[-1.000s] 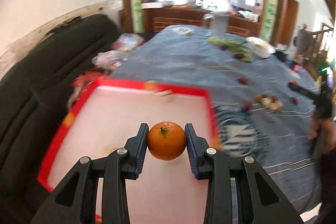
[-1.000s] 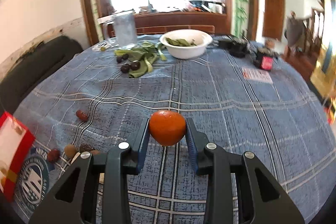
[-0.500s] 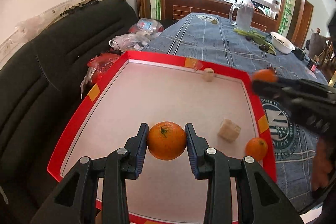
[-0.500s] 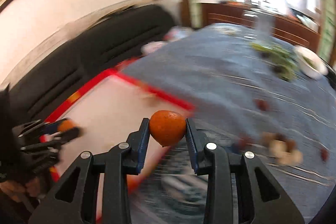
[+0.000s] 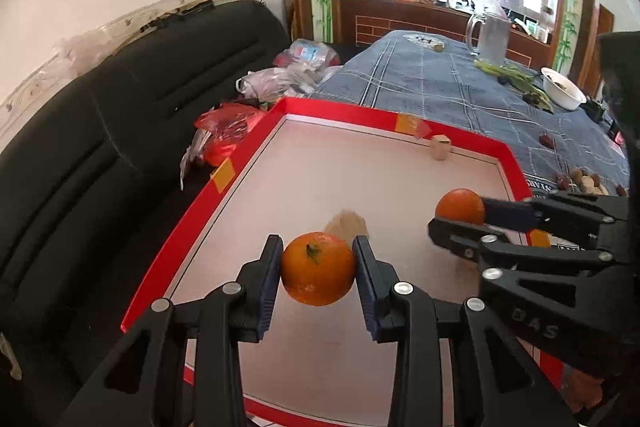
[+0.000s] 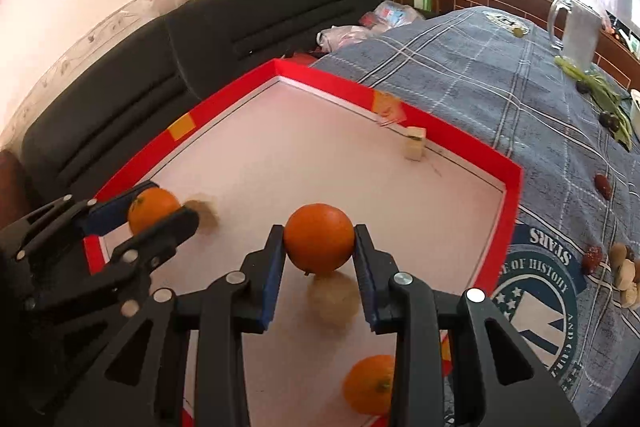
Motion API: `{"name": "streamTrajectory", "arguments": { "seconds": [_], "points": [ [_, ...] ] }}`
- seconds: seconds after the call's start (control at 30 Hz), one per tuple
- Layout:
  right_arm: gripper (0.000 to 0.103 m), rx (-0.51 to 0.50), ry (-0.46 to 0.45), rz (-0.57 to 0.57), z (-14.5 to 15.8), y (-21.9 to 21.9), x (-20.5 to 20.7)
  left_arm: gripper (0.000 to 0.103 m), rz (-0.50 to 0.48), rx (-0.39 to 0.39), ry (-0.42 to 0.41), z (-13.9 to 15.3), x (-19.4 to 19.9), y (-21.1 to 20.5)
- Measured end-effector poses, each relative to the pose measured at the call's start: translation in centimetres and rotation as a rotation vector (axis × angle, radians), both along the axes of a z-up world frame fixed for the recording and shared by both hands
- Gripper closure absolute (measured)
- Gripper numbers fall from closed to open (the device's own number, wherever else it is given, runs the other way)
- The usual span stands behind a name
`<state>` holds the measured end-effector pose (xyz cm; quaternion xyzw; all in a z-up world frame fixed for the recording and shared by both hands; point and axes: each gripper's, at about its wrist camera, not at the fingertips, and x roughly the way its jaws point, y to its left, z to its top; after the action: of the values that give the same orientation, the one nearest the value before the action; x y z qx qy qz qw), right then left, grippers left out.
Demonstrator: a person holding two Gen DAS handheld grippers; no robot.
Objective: Organize fruits
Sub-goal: 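Carry both oranges over the red tray and open both grippers, then move both grippers back over the table toward the pastries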
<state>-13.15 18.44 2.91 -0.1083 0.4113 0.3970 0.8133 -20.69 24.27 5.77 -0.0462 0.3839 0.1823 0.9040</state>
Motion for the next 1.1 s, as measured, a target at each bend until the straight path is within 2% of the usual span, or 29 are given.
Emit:
{"name": "streamTrajectory", "arguments": {
  "seconds": [0.03,0.07,0.13,0.17,0.3,0.4,0.53,0.73,0.83,1.03,1.1],
  "points": [
    [0.066,0.0,-0.013,0.007,0.2,-0.1,-0.1,0.058,-0.001,-0.002,-0.003,0.1,0.0,0.0],
    [0.064,0.007,-0.022,0.011,0.5,-0.4,-0.2,0.046,0.004,0.003,-0.009,0.4,-0.1,-0.2],
    [0.058,0.046,-0.055,0.009,1.3,-1.4,-0.2,0.031,0.013,0.019,-0.025,0.8,-0.3,-0.5],
    [0.055,0.073,-0.082,-0.004,2.0,-2.2,-0.2,0.03,0.009,0.027,-0.035,1.1,-0.3,-0.8],
    [0.04,0.13,-0.146,-0.068,3.7,-5.8,0.8,0.027,-0.028,0.049,-0.029,1.3,0.0,-2.3],
    [0.04,0.137,-0.149,-0.131,4.1,-8.3,2.2,0.026,-0.065,0.07,-0.014,1.2,0.4,-3.6],
    [0.04,0.129,-0.128,-0.247,3.5,-13.9,4.5,0.025,-0.109,0.082,-0.005,1.4,0.6,-5.3],
    [0.04,0.055,-0.134,-0.397,2.0,-23.1,6.9,0.025,-0.188,0.066,0.007,1.8,1.5,-7.8],
    [0.04,0.007,-0.084,-0.456,0.4,-26.9,8.0,0.025,-0.24,0.05,0.01,2.1,2.1,-9.6],
    [0.041,-0.052,-0.053,-0.476,-1.4,-28.5,9.8,0.025,-0.378,0.009,0.016,3.0,3.2,-13.7],
    [0.052,-0.08,-0.047,-0.455,-1.9,-27.7,10.4,0.025,-0.406,0.009,0.023,3.1,3.2,-14.9]
  ]
}}
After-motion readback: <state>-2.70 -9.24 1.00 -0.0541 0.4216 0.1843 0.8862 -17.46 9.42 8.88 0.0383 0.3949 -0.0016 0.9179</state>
